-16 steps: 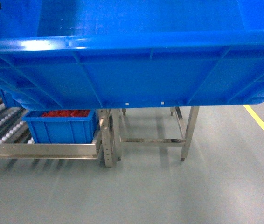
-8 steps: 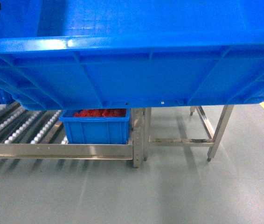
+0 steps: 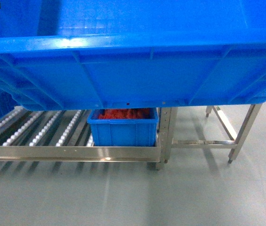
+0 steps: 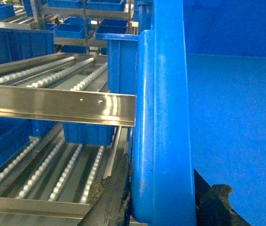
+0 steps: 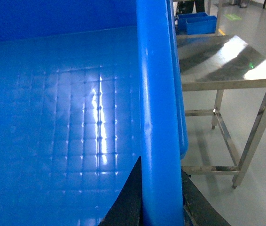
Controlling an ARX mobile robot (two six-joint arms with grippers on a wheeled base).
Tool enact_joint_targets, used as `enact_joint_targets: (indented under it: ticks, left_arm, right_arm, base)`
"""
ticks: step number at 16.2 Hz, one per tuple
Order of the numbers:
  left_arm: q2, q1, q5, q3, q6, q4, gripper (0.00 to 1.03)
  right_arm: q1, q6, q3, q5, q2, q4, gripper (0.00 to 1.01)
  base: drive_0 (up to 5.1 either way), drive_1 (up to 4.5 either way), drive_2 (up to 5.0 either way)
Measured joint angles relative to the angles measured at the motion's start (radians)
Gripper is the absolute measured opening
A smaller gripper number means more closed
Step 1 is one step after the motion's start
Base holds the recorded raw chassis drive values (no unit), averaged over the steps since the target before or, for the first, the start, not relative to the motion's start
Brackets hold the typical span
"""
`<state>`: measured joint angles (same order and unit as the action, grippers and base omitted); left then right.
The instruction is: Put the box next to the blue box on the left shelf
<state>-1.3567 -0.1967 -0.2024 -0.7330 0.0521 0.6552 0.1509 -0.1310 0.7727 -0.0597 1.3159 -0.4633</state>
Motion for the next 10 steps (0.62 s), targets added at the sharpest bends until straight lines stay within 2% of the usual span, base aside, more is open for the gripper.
enact_joint_targets:
  ticks: [10]
  left_arm:
    - [0.0,0.0,0.0,0.0,0.0,-0.003,0.2]
  right_arm:
    - [0.0,0.0,0.0,0.0,0.0,0.001,0.08]
  base:
    - [-5.0,2.41,2.4]
